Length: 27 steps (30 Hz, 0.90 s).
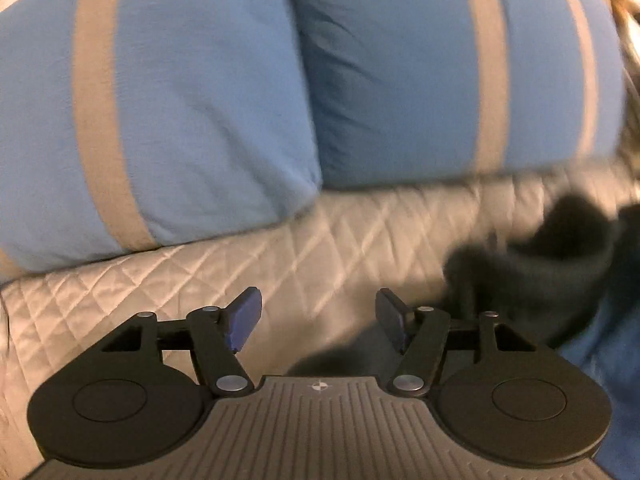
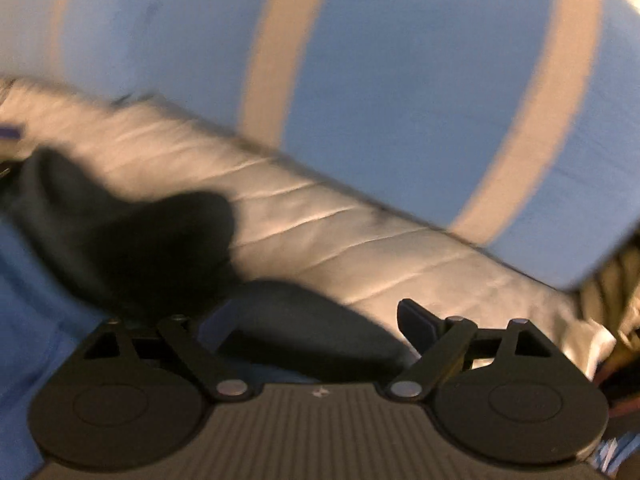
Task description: Fold clothes
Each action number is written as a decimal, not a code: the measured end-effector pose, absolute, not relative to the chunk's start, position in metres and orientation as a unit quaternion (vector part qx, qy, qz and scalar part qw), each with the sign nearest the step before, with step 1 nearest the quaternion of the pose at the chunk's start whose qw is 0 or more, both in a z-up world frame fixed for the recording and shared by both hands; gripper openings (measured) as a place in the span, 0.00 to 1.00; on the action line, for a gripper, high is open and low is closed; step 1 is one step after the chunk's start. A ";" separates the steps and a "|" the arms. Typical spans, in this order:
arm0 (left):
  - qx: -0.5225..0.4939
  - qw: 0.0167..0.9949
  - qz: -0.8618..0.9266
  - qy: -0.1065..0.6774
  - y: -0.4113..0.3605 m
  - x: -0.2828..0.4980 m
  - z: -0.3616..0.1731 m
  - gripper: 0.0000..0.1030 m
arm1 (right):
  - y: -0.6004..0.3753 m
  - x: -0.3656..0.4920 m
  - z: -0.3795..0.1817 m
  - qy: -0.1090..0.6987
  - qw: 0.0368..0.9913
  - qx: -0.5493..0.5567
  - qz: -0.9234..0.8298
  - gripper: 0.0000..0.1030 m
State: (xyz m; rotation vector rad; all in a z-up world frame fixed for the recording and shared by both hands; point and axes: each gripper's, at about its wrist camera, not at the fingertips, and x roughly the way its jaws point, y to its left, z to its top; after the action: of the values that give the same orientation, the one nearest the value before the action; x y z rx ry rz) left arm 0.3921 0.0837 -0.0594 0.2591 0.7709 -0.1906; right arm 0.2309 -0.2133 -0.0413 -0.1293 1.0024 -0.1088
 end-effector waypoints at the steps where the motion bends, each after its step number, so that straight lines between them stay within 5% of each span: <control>1: 0.142 0.907 -0.108 0.381 0.080 0.391 -0.060 0.60 | -0.206 0.233 -0.044 0.481 0.873 -0.074 -0.036 0.90; 8: 0.197 0.880 -0.168 0.398 0.046 0.395 -0.079 0.60 | -0.191 0.262 -0.053 0.449 0.892 -0.046 -0.008 0.90; 14: 0.086 0.876 -0.158 0.448 0.064 0.420 -0.080 0.60 | -0.227 0.278 -0.063 0.431 0.896 0.070 -0.082 0.90; 23: -0.095 0.842 -0.220 0.483 0.080 0.448 -0.085 0.61 | -0.239 0.278 -0.080 0.420 0.896 0.098 -0.101 0.92; 27: -0.143 0.834 -0.209 0.491 0.085 0.452 -0.092 0.60 | -0.250 0.275 -0.079 0.421 0.893 0.137 -0.082 0.85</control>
State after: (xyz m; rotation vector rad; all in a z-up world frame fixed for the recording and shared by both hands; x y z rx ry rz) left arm 0.4522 0.0850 -0.0916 -0.3033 1.0398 -0.4420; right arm 0.2750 -0.2502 -0.0791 0.2846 0.8732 -0.1705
